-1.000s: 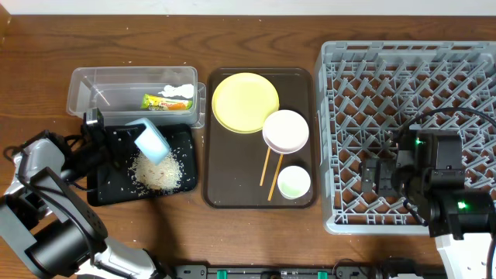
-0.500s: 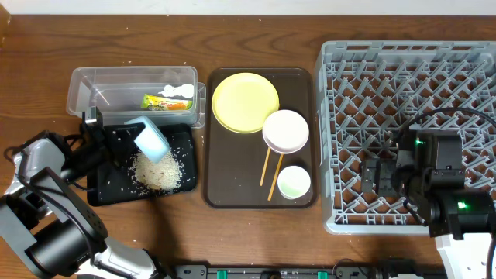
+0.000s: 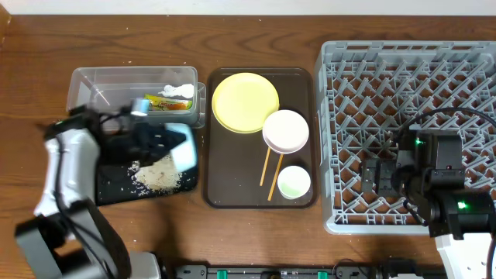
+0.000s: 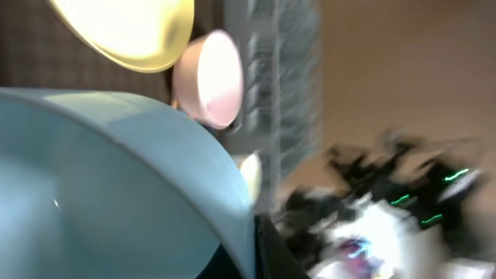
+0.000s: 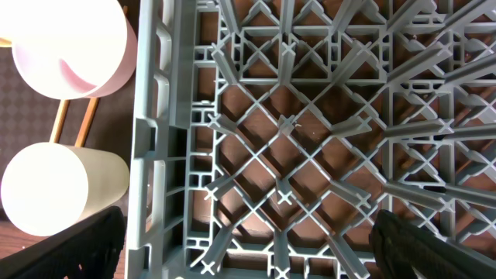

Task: Sort waste into correct bins and load items into the dishwasher rack
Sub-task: 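Set the emptied blue bowl back on the brown tray, then grasp the small white cup with the left gripper and lift it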

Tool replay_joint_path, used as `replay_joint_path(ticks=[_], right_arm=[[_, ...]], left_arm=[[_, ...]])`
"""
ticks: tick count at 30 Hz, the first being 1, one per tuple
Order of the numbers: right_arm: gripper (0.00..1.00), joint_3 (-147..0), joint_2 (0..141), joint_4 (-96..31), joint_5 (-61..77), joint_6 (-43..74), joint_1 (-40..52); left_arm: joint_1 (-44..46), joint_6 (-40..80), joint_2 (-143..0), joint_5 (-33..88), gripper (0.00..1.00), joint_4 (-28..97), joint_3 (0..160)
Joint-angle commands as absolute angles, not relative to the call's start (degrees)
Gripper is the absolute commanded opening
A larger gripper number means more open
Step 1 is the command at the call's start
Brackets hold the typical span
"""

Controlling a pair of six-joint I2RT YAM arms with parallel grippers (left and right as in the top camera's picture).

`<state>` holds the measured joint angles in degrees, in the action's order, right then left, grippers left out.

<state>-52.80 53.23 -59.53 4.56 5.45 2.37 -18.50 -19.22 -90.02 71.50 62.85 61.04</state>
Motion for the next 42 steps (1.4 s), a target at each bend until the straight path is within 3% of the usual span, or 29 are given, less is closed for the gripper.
replay_joint_path(ticks=[1, 15, 21, 28, 33, 42], right_arm=[[0.99, -53.9, 53.2, -59.6, 5.0, 5.8, 1.5], [0.99, -53.9, 53.2, -59.6, 5.0, 5.8, 1.5], [0.99, -53.9, 53.2, -59.6, 5.0, 5.8, 1.5], [0.99, -53.9, 53.2, -59.6, 5.0, 5.8, 1.5], [0.99, -53.9, 53.2, -59.6, 5.0, 5.8, 1.5], [0.99, -53.9, 53.2, -59.6, 5.0, 5.8, 1.5]], left_arm=[[-10.0, -11.6, -87.3, 56.1, 0.06, 58.9, 62.6], [27.0, 2.3, -88.5, 14.5, 0.06, 43.5, 62.2], [33.8, 5.1, -91.9, 8.9, 0.06, 42.5, 62.1], [35.2, 5.3, -94.3, 9.0, 0.11, 42.7, 62.1], [35.2, 5.2, -94.1, 8.9, 0.35, 42.7, 62.1], [35.2, 5.2, -86.4, 13.3, 0.58, 41.5, 63.7]])
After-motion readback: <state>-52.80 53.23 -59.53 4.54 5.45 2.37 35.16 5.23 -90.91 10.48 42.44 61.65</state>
